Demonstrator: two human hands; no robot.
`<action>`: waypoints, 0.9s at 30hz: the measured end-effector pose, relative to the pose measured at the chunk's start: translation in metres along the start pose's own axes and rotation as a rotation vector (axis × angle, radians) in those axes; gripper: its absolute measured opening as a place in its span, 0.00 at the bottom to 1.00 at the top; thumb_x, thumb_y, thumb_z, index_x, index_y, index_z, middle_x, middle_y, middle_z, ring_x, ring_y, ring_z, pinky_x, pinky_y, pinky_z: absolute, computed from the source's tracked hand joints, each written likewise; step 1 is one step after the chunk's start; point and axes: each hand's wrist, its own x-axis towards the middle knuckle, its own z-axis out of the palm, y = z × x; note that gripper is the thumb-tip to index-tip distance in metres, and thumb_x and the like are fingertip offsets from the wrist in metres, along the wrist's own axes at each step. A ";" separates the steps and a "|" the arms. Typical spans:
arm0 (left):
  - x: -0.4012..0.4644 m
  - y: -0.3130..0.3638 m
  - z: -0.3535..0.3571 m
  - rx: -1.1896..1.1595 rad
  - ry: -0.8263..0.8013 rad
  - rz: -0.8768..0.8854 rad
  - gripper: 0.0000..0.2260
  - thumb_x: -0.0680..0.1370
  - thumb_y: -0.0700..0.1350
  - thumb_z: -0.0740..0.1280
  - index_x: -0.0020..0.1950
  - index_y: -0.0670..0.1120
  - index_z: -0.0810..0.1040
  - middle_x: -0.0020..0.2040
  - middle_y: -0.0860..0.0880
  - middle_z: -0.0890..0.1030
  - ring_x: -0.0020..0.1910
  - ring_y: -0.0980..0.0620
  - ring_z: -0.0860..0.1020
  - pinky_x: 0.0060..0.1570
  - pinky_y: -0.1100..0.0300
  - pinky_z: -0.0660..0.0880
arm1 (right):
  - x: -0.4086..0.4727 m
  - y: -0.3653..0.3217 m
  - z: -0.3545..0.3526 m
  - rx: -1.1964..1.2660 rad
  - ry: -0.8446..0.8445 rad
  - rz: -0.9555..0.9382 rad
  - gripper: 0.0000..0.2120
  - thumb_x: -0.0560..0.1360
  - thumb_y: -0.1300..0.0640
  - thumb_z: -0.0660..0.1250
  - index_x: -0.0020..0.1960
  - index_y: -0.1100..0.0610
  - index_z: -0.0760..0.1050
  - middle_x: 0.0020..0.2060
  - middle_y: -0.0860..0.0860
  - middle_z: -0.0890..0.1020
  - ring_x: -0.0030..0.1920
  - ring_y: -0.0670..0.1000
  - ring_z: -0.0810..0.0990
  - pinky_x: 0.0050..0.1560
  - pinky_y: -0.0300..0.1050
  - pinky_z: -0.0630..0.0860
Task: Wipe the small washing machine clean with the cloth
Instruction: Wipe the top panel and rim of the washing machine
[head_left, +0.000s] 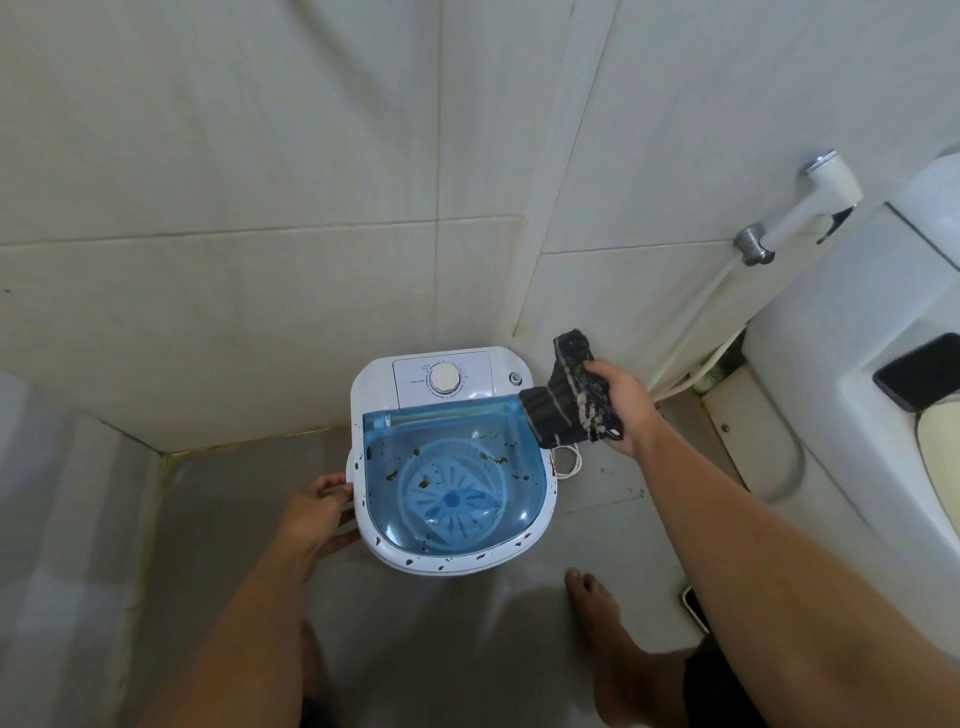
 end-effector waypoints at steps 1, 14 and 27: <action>0.000 0.000 0.000 0.001 -0.002 -0.001 0.09 0.84 0.39 0.62 0.62 0.41 0.78 0.52 0.44 0.85 0.47 0.47 0.83 0.46 0.50 0.81 | 0.001 -0.001 0.004 -0.026 0.000 -0.014 0.12 0.79 0.55 0.64 0.54 0.63 0.80 0.43 0.61 0.84 0.39 0.59 0.84 0.40 0.52 0.84; 0.000 0.001 -0.002 0.001 -0.003 -0.002 0.08 0.83 0.38 0.63 0.60 0.42 0.78 0.54 0.42 0.85 0.51 0.44 0.83 0.45 0.50 0.81 | 0.016 0.036 0.030 -1.258 0.217 -0.472 0.20 0.80 0.53 0.61 0.71 0.44 0.73 0.50 0.54 0.86 0.50 0.59 0.83 0.53 0.52 0.80; 0.002 -0.001 -0.002 -0.003 0.006 -0.003 0.07 0.83 0.39 0.63 0.59 0.42 0.78 0.54 0.41 0.86 0.50 0.44 0.83 0.46 0.49 0.82 | 0.020 0.042 0.023 -1.338 0.122 -0.511 0.30 0.78 0.53 0.66 0.78 0.42 0.64 0.57 0.58 0.79 0.55 0.60 0.81 0.57 0.52 0.79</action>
